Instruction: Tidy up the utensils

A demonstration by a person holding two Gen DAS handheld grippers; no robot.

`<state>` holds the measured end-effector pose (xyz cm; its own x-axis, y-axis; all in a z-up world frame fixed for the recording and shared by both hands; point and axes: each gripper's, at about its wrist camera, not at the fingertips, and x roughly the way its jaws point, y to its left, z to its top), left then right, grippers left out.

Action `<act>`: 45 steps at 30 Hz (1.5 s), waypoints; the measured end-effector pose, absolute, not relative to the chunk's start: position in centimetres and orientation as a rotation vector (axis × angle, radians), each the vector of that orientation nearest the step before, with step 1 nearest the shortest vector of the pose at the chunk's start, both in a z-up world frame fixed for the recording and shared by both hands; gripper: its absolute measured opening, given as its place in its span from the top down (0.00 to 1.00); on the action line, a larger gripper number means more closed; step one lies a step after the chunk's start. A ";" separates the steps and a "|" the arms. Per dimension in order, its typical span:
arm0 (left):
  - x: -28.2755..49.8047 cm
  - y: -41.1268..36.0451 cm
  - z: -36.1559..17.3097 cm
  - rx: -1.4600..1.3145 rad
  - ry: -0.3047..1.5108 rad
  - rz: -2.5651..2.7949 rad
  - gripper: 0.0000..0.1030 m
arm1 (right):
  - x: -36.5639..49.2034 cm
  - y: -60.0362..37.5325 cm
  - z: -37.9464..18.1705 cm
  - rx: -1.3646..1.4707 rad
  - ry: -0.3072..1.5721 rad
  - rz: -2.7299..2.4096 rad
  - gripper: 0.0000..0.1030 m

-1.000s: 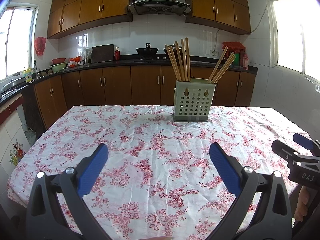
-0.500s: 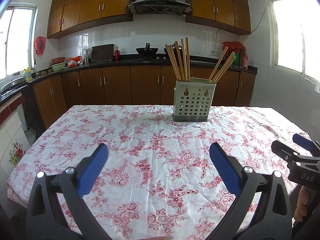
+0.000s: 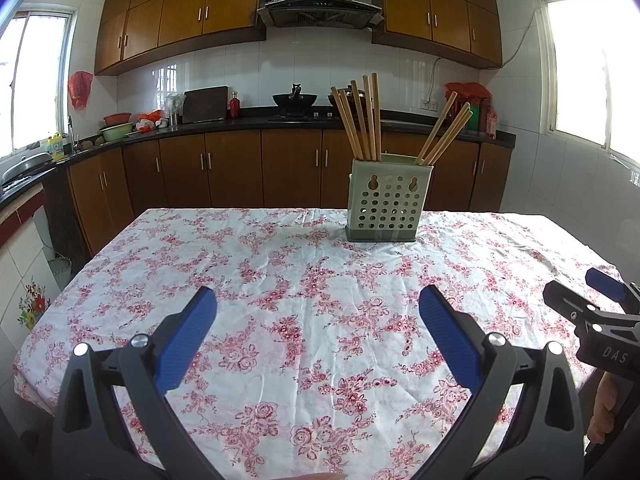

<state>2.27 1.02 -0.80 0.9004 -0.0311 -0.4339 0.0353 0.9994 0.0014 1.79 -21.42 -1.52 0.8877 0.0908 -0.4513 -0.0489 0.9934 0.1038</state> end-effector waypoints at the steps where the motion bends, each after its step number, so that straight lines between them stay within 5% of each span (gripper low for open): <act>1: 2.3 1.0 -0.8 0.009 0.449 -0.035 0.04 | 1.8 -21.4 -1.5 0.090 0.473 0.072 0.02; 45: 2.5 0.7 -1.2 0.004 0.458 -0.036 0.04 | 1.8 -21.4 -1.6 0.095 0.477 0.070 0.02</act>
